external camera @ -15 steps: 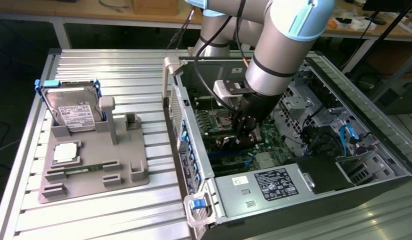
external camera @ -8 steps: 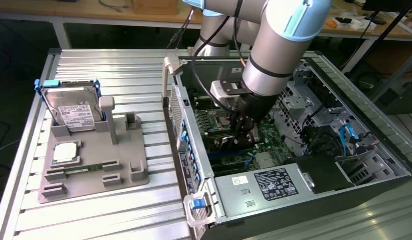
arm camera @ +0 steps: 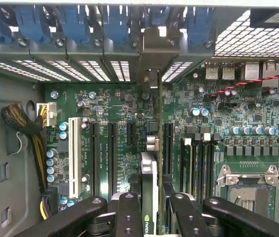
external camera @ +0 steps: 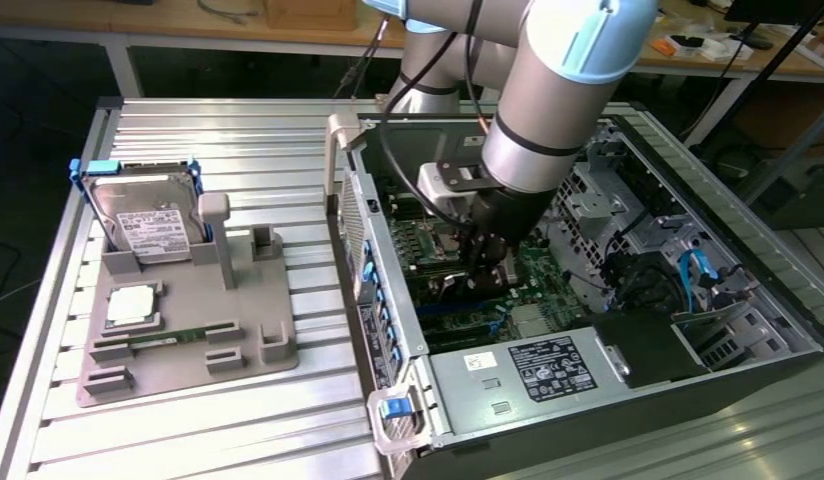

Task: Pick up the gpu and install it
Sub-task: 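Insert the gpu into the slot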

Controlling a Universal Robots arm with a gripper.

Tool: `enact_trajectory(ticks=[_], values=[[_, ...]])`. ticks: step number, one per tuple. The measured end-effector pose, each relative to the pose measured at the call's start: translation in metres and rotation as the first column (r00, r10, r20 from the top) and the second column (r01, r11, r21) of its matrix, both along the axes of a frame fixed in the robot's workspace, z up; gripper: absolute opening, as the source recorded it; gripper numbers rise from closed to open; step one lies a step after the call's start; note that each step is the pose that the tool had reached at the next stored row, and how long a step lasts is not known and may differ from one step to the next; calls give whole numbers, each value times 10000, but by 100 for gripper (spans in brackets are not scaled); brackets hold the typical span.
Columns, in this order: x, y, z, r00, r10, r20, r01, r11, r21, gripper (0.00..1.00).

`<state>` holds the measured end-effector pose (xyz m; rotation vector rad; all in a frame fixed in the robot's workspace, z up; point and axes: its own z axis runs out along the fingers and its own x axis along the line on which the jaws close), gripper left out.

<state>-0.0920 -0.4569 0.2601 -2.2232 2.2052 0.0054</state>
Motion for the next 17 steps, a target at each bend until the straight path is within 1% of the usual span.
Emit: enact_trajectory(ticks=[4, 13, 17], values=[[-15, 0, -1, 10000, 0, 26, 0, 10000, 0, 27], [-16, -1, -2, 10000, 0, 28, 0, 10000, 1, 27], [-16, -17, -3, 10000, 0, 27, 0, 10000, 4, 27]])
